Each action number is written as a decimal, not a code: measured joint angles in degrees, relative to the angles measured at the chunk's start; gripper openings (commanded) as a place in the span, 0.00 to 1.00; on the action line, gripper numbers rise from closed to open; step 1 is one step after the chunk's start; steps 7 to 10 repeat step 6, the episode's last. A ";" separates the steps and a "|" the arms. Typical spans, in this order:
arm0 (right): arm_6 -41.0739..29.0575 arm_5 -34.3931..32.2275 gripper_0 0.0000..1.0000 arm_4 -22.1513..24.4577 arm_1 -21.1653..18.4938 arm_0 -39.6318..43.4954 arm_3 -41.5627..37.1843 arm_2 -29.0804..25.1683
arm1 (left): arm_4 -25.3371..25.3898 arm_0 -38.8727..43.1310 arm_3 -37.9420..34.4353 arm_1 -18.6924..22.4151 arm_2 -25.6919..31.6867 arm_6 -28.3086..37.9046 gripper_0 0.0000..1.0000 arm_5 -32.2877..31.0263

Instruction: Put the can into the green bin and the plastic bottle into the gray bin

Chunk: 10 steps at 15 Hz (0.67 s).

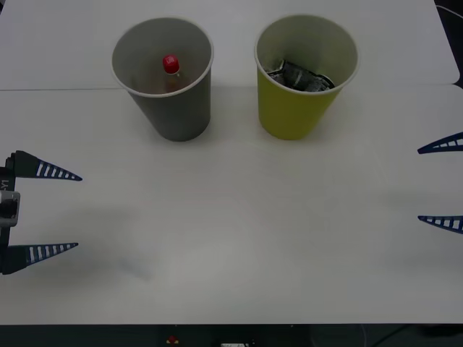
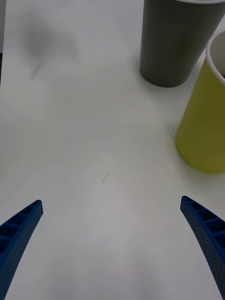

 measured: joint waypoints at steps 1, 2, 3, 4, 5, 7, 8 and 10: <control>0.24 0.00 1.00 -0.03 0.08 0.90 -0.56 -0.08 | 0.00 0.00 0.00 0.00 0.00 0.00 1.00 0.00; 0.51 0.00 1.00 -0.03 0.31 1.76 -1.20 -0.31 | 0.00 0.00 0.00 0.00 0.00 0.00 1.00 0.00; 0.70 0.00 1.00 0.04 0.57 2.41 -1.74 -0.60 | 0.00 0.00 0.00 0.00 0.00 0.00 1.00 0.00; 0.78 0.00 1.00 0.13 0.70 2.71 -2.01 -0.77 | 0.00 0.00 0.00 0.00 0.00 0.00 1.00 0.00; 0.76 0.00 1.00 0.16 0.71 2.76 -2.01 -0.79 | 0.00 0.00 0.00 0.00 0.00 0.00 1.00 0.00; 0.72 0.00 1.00 0.14 0.72 2.77 -1.92 -0.80 | 0.00 0.00 0.00 0.00 0.00 0.00 1.00 0.00; 0.72 0.00 1.00 0.14 0.72 2.77 -1.92 -0.80 | 0.00 0.00 0.00 0.00 0.00 0.00 1.00 0.00; 0.72 0.00 1.00 0.14 0.72 2.77 -1.92 -0.80 | 0.00 0.00 0.00 0.00 0.00 0.00 1.00 0.00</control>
